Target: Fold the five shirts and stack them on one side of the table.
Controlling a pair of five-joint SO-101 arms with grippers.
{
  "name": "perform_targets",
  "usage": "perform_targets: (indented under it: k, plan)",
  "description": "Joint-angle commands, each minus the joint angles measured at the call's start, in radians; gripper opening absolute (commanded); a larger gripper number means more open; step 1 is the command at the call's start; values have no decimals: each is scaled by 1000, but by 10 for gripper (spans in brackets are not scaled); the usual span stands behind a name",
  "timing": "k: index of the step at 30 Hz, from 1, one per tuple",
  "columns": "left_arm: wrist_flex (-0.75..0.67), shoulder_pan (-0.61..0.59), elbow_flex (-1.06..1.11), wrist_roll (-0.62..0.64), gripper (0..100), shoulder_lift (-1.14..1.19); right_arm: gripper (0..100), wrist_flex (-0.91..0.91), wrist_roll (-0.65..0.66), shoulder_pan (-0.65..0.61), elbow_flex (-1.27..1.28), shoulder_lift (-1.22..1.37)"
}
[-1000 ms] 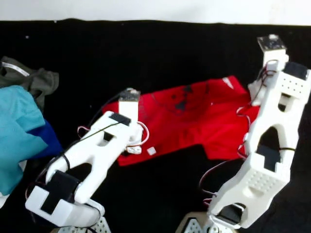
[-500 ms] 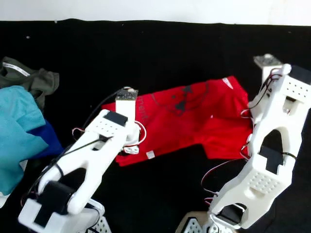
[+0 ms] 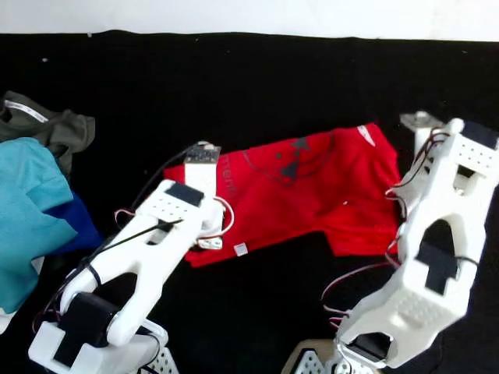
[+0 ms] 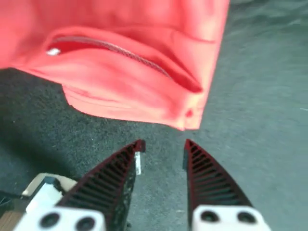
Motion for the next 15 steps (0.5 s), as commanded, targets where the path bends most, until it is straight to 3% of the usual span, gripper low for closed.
perform_targets:
  k: [1,6,10,15]
  plan:
    - [-46,-4,8,3,9,-38,119,-39,-61,-64,-45,-162]
    - [-58,-7,12,3,8,-31,2,-285,-242,-255,84,-111]
    - [-57,-5,-25,3,8,79,5,-426,-267,-348,119,15]
    - [-2,-8,-176,6,8,275,5,-432,-264,-377,111,143]
